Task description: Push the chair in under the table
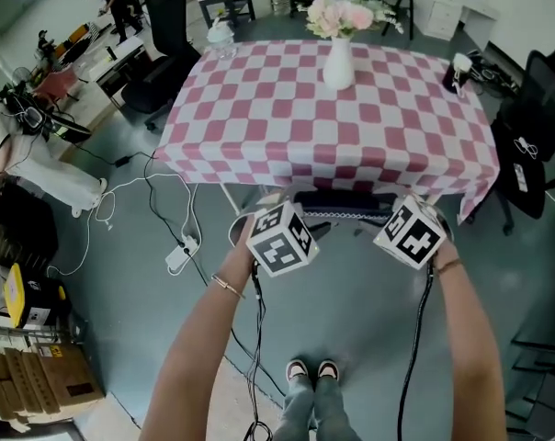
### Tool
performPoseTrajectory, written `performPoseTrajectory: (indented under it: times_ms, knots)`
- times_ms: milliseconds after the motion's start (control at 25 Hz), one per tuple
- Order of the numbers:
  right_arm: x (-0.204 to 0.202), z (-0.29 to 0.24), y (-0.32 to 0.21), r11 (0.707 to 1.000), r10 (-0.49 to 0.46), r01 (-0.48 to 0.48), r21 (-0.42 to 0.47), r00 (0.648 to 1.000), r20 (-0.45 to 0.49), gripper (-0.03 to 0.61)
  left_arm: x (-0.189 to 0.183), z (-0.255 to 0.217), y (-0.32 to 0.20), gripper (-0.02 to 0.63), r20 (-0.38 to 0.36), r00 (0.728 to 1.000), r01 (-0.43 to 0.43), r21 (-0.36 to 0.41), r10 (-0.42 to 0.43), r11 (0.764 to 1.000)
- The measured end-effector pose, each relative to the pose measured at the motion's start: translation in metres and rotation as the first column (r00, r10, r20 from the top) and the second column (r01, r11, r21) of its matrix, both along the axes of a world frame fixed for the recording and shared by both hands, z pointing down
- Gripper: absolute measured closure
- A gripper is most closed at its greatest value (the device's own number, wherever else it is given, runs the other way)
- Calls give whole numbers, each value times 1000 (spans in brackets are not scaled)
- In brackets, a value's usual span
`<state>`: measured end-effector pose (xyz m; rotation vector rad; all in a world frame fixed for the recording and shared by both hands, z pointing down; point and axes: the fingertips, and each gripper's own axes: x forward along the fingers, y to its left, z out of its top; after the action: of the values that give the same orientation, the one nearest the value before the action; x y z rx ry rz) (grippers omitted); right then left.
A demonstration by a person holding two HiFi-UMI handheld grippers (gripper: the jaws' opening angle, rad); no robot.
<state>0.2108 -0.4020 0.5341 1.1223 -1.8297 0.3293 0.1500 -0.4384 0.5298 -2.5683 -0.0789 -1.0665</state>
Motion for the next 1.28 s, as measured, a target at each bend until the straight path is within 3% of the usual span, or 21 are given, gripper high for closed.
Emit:
performPoseTrajectory:
  times_ms: [240,400,480,560,640,840,920,1040,1160,1280]
  knots:
    - [-10,-62,17,986,80,-88,139,995,63,357,-14,-63,4,342,-144,982,124,2,-122,992]
    - [-18,-108,31,963,121,-136,234,990,79,359,-28,-112,14,345,-242,948,201,-51,-207,978]
    - [-24,-137,40,935,154,-187,300,979,131,360,-35,-141,23,347,-299,923,232,-76,-244,970]
    - [-29,-170,49,892,186,-256,373,959,214,360,-44,-170,30,347,-360,888,270,-93,-285,958]
    - [-33,-200,63,830,227,-347,436,925,304,362,-55,-195,38,348,-421,844,314,-113,-332,943]
    - [-33,-264,102,593,330,-565,574,821,467,364,-88,-245,60,398,-554,699,435,-172,-452,884]
    - [-35,-277,118,529,354,-605,595,795,493,367,-100,-258,70,407,-590,644,470,-197,-487,861]
    - [-42,-288,138,473,384,-636,610,772,507,377,-118,-273,82,456,-633,569,520,-219,-526,826]
    - [-44,-292,160,421,422,-665,617,746,516,466,-136,-282,91,496,-664,492,554,-261,-564,791]
    - [-43,-291,183,377,456,-691,617,718,526,517,-155,-285,100,562,-678,440,579,-286,-588,763]
